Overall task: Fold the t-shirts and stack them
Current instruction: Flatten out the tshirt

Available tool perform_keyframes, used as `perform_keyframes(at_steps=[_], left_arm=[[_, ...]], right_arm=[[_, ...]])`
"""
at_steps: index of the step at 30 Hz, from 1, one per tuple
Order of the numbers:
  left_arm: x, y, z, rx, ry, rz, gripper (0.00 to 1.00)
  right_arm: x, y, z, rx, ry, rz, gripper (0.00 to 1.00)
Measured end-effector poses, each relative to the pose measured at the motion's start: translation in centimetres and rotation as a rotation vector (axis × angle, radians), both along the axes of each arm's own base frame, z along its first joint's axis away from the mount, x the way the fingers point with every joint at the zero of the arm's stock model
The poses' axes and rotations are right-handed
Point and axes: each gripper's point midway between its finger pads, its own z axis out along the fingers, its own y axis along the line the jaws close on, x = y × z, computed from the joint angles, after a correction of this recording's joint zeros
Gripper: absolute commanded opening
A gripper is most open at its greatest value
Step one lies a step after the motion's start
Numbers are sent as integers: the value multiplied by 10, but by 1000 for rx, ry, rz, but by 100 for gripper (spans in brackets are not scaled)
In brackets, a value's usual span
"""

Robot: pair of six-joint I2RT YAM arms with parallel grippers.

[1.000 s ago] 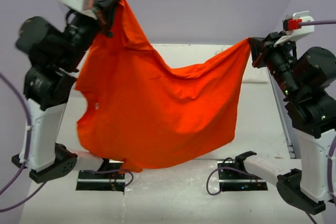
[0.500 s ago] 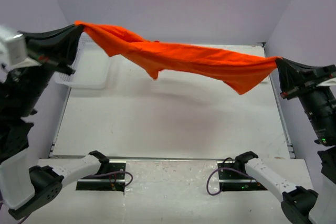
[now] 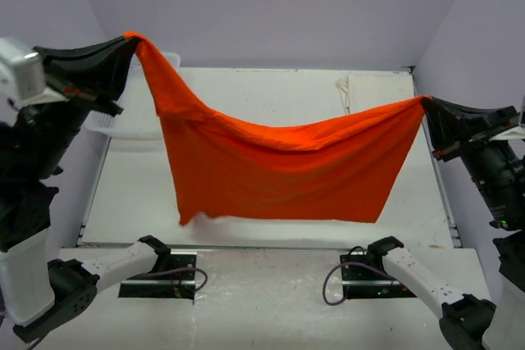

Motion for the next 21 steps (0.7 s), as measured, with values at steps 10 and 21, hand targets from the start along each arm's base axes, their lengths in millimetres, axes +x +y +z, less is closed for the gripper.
perform_keyframes(at_steps=[10,21], left_arm=[[212,-82,-98,143,295,167,0],[431,-7,-236,120,561,396,0]], right_arm=[[174,27,-52,-116,202,-183,0],[342,24,-89,-209,307,-311,0]])
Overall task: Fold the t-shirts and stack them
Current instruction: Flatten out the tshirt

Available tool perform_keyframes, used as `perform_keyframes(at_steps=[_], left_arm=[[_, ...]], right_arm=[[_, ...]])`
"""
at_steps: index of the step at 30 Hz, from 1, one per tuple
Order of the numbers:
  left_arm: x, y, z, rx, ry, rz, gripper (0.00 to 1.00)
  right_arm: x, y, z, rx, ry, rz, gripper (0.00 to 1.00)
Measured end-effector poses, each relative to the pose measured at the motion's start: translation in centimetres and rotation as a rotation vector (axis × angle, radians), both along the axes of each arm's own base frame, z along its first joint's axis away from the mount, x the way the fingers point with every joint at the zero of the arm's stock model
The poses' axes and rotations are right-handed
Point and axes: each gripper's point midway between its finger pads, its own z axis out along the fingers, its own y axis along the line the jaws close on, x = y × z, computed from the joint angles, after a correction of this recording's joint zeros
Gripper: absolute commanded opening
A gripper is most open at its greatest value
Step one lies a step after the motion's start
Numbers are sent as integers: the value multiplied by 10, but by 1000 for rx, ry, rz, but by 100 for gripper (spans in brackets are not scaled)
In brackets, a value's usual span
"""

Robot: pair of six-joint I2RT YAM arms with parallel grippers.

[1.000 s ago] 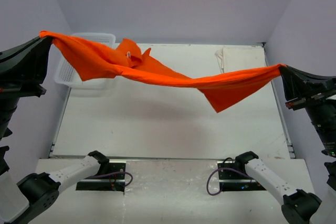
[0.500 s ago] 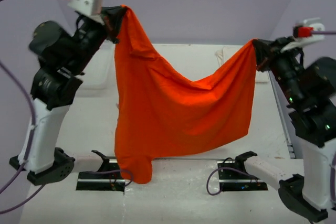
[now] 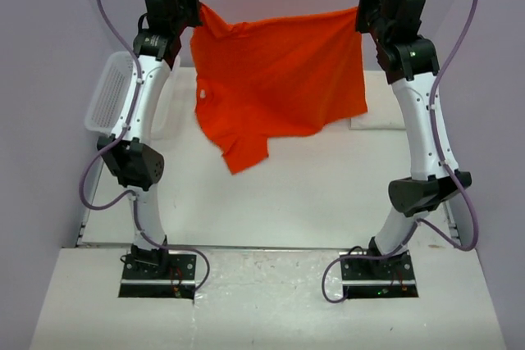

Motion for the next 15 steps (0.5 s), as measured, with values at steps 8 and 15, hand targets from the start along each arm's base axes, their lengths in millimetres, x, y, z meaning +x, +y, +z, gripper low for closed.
perform_keyframes(at_steps=[8,15], left_arm=[[-42,6,6,7,20,-18,0],[-181,21,136,-46,-244,-58,0]], right_arm=[[-51,-4,17,-6,-23,19,0],[-167,2,67,31,-171,110,0]])
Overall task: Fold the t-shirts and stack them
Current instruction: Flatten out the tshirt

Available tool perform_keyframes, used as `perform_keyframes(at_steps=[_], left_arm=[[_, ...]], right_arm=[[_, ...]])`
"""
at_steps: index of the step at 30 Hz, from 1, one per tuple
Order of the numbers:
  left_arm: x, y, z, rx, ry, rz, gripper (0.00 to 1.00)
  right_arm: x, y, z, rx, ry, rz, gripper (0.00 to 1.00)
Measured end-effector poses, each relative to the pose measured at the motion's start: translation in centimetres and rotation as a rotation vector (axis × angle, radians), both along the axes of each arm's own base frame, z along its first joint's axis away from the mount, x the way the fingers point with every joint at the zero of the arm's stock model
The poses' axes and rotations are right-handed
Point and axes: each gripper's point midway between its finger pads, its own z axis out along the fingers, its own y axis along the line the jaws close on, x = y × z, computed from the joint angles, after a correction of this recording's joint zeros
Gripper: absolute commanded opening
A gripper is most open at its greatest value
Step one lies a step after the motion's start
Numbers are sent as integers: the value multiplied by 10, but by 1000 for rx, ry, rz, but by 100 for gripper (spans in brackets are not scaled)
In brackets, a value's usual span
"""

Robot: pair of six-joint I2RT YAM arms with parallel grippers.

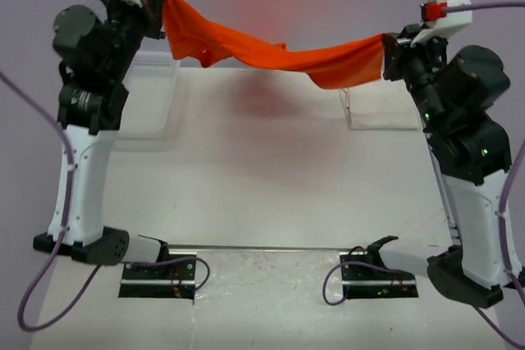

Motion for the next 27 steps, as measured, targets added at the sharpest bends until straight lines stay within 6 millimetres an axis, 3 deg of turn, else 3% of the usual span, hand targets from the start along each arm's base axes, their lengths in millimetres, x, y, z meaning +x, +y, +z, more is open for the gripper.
perform_keyframes(at_steps=[4,8,10,13,16,20,23,24,27], left_arm=[[-106,-2,68,-47,-190,-88,0],[-195,12,116,-89,-352,-144,0],[-225,16,133,-100,-416,-166,0],[-239,16,141,-107,-446,-188,0],[-217,7,138,-94,-416,-203,0],[-139,-16,118,-67,-307,-207,0],[-56,-38,79,-26,-186,-195,0],[-15,-48,52,-9,-117,-188,0],[62,-58,-13,30,30,-165,0]], right_arm=[[-56,-1,26,41,-81,61,0],[-95,-10,37,81,-115,92,0],[-108,-15,39,98,-126,105,0],[-117,-18,39,113,-129,110,0],[-108,-14,29,106,-103,106,0],[-64,7,8,68,-29,88,0],[-2,23,-21,24,60,61,0],[21,26,-33,9,97,49,0],[90,33,-75,-26,203,15,0]])
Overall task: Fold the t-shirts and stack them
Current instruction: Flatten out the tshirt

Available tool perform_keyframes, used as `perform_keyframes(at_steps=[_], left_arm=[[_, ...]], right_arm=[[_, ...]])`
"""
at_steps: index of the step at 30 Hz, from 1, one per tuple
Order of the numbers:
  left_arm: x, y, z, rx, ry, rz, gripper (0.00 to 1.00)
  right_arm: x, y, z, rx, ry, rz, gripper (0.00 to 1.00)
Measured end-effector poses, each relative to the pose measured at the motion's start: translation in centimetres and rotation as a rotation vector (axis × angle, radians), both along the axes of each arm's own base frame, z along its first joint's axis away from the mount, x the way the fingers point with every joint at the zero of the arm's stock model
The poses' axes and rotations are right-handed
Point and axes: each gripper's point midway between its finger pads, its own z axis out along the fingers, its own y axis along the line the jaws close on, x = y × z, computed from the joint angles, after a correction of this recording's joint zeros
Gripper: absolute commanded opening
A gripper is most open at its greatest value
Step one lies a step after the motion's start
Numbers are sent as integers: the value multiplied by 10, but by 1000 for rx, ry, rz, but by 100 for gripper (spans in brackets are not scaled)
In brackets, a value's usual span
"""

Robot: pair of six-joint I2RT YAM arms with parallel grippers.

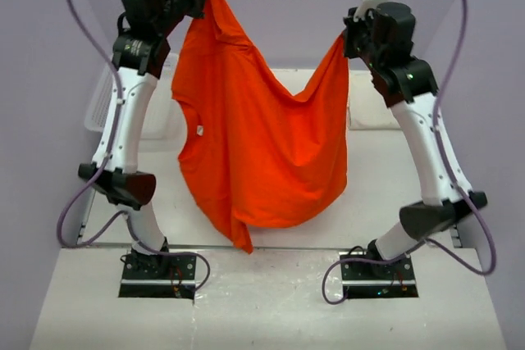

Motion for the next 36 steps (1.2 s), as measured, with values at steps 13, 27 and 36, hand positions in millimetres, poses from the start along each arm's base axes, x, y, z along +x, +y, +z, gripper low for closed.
perform_keyframes(at_steps=[13,27,36], left_arm=[[101,35,-96,37,164,96,0],[-113,61,70,-36,-140,54,0],[-263,68,141,-79,-362,-37,0]], right_arm=[[85,0,-26,-30,69,-17,0],[-79,9,62,37,-105,105,0],[-159,9,74,131,-119,179,0]])
